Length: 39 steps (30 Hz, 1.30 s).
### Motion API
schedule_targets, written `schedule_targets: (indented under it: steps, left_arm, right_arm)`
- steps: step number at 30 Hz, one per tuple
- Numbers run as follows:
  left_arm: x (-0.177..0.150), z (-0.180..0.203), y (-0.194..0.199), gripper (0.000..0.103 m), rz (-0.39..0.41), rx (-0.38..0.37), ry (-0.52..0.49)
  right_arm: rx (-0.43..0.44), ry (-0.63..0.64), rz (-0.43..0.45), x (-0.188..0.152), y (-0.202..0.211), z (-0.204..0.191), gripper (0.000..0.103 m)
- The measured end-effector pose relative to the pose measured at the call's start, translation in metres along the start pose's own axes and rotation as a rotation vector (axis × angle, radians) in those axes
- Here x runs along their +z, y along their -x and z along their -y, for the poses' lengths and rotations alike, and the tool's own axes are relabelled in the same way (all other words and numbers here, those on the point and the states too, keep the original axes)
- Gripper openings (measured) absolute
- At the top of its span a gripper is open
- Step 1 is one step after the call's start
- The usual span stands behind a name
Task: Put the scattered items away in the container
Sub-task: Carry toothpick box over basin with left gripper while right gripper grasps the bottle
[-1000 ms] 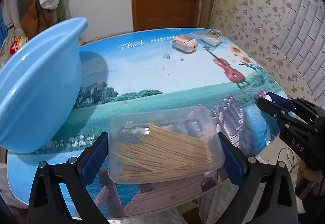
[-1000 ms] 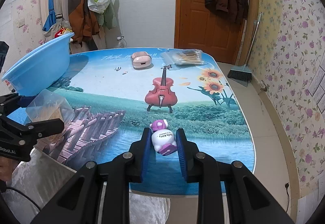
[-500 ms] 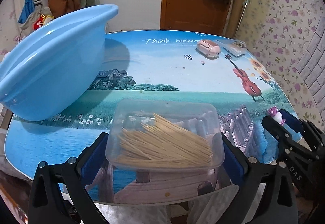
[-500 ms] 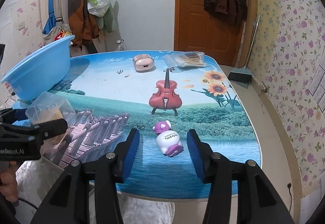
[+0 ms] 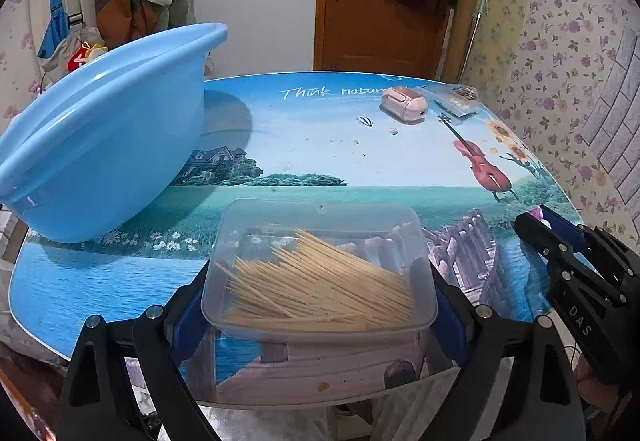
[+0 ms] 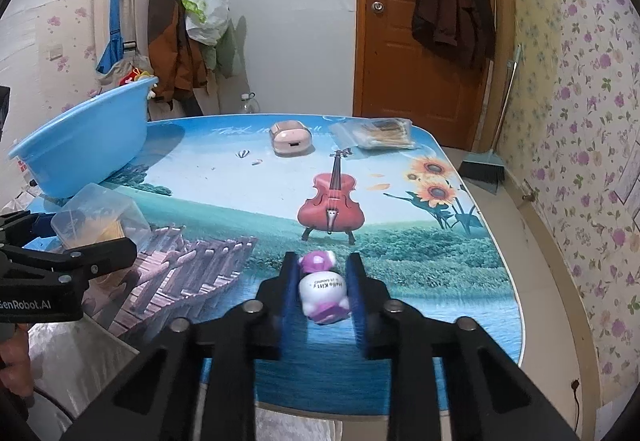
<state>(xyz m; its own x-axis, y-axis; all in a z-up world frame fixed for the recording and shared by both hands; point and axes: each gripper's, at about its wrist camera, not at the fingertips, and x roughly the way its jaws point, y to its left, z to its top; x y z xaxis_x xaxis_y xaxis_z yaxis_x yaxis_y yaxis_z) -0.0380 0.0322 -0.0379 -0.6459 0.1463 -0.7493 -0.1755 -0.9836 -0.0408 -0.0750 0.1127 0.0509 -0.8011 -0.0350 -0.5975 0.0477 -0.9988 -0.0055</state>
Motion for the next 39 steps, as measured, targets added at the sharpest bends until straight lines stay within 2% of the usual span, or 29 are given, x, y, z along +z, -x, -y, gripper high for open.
schedule_targets:
  steps: [11,17,23,27,31,33,39]
  left_arm:
    - [0.001,-0.004,0.013,0.092,0.019,-0.04,0.015]
    - [0.006,-0.006,0.039,0.092,0.086,-0.049,0.0]
    - [0.019,-0.018,0.076,0.092,0.184,-0.034,-0.017]
    - [0.029,-0.038,0.102,0.092,0.256,-0.007,-0.007]
    - [0.04,-0.067,0.123,0.092,0.318,0.025,0.016]
    - [0.042,-0.081,0.129,0.092,0.33,0.031,0.028]
    - [0.046,-0.139,0.138,0.092,0.356,0.126,0.1]
  right_arm:
    - [0.005,-0.015,0.009,-0.002,0.01,-0.002,0.024]
    - [-0.01,0.01,0.062,0.009,0.027,-0.011,0.024]
    - [-0.01,0.068,0.16,0.031,0.053,-0.033,0.024]
    - [0.021,0.092,0.223,0.049,0.067,-0.053,0.024]
    - [0.029,0.168,0.306,0.066,0.081,-0.082,0.024]
    - [0.047,0.2,0.34,0.074,0.086,-0.098,0.024]
    - [0.149,0.263,0.396,0.1,0.084,-0.152,0.024]
